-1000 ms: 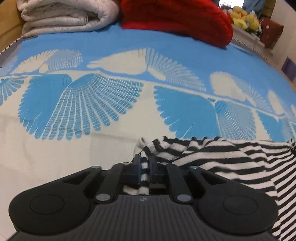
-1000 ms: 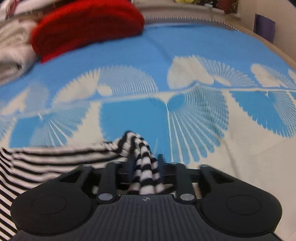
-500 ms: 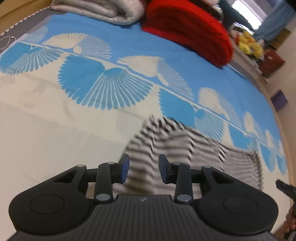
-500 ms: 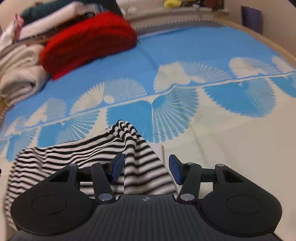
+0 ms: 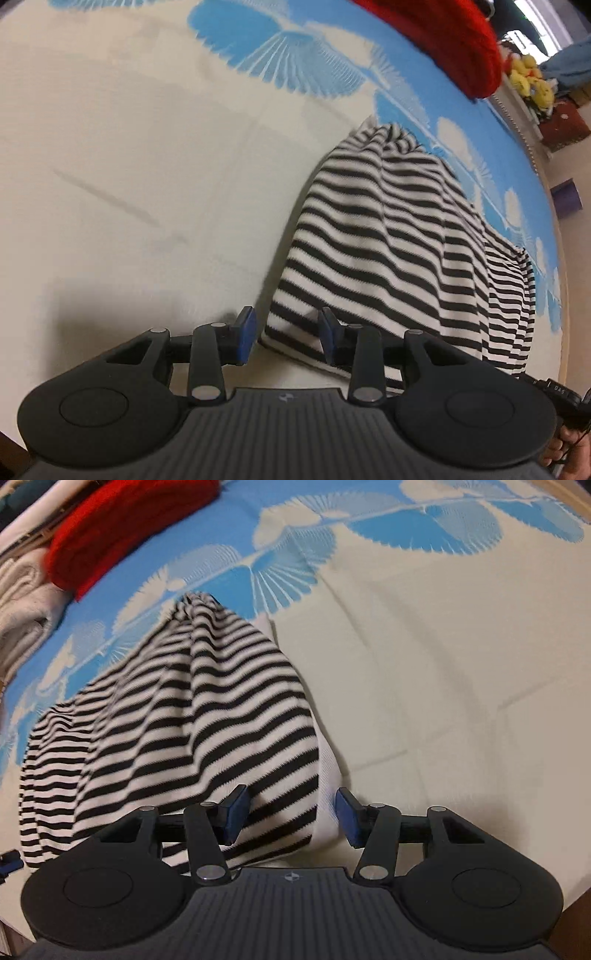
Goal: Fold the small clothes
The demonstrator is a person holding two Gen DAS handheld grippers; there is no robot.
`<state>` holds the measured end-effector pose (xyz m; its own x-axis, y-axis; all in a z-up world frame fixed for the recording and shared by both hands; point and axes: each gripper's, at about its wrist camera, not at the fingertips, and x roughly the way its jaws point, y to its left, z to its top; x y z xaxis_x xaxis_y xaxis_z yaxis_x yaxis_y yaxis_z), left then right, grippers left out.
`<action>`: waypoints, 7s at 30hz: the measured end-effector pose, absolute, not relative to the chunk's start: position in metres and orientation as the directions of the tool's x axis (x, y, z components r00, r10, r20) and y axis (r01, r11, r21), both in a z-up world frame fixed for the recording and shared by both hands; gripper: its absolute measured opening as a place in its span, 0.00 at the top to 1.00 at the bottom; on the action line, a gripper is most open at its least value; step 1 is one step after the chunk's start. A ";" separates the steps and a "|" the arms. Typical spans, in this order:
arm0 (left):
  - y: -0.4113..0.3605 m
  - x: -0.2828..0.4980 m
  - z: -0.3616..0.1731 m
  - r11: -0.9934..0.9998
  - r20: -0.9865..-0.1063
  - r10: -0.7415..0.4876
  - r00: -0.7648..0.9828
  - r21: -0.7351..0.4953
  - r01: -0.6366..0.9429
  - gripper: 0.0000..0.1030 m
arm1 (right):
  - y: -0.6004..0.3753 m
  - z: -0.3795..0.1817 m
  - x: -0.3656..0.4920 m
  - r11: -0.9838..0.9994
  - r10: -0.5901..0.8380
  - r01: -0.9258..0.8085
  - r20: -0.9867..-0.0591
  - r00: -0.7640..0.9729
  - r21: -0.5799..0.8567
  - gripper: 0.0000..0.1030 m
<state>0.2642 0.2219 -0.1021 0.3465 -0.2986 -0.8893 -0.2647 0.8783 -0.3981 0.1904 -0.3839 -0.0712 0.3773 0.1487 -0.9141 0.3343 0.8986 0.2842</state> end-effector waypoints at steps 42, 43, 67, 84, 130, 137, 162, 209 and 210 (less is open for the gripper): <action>0.150 0.284 -0.097 0.959 -0.898 -0.235 0.372 -0.276 -0.061 0.74 | -0.383 -0.074 0.192 0.957 -0.045 0.283 -0.934 0.354 0.062 0.86; 0.156 0.281 -0.092 0.955 -0.890 -0.232 0.393 -0.286 -0.083 0.72 | -0.382 -0.071 0.191 0.957 -0.051 0.282 -0.926 0.373 0.061 0.84; 0.208 0.252 -0.135 0.756 -0.900 -0.310 0.307 -0.430 -0.494 0.49 | -0.380 -0.011 0.172 0.967 0.007 0.196 -0.785 0.619 0.163 0.69; 0.202 0.275 -0.136 0.746 -0.902 -0.247 0.354 -0.410 -0.524 0.57 | -0.387 -0.001 0.145 0.973 -0.085 0.222 -0.786 0.613 0.068 0.61; 0.239 0.261 -0.135 0.681 -0.902 -0.229 0.366 -0.417 -0.602 0.76 | -0.387 -0.014 0.162 0.964 -0.079 0.250 -0.809 0.583 0.086 0.61; 0.212 0.262 -0.103 0.772 -0.866 -0.163 0.473 -0.410 -0.486 0.96 | -0.389 -0.016 0.164 0.964 -0.080 0.251 -0.813 0.577 0.084 0.61; -0.226 0.206 -0.048 0.712 -0.736 -0.604 0.306 -0.326 0.622 0.83 | -0.450 0.000 0.175 0.916 -0.070 0.337 -0.740 0.669 0.219 0.62; -0.069 0.252 -0.101 0.864 -0.813 -0.487 0.318 -0.396 0.311 0.20 | -0.382 -0.066 0.249 0.961 0.066 0.196 -0.854 0.517 0.193 0.98; -0.067 0.252 -0.098 0.860 -0.804 -0.499 0.325 -0.411 0.304 0.21 | -0.384 -0.064 0.249 0.957 0.065 0.208 -0.848 0.526 0.203 0.98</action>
<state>0.2522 -0.0668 -0.0977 0.3246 -0.4985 -0.8038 0.3038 0.8598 -0.4105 0.2486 -0.3840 -0.0637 0.5261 0.0655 -0.8479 0.2078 0.9569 0.2028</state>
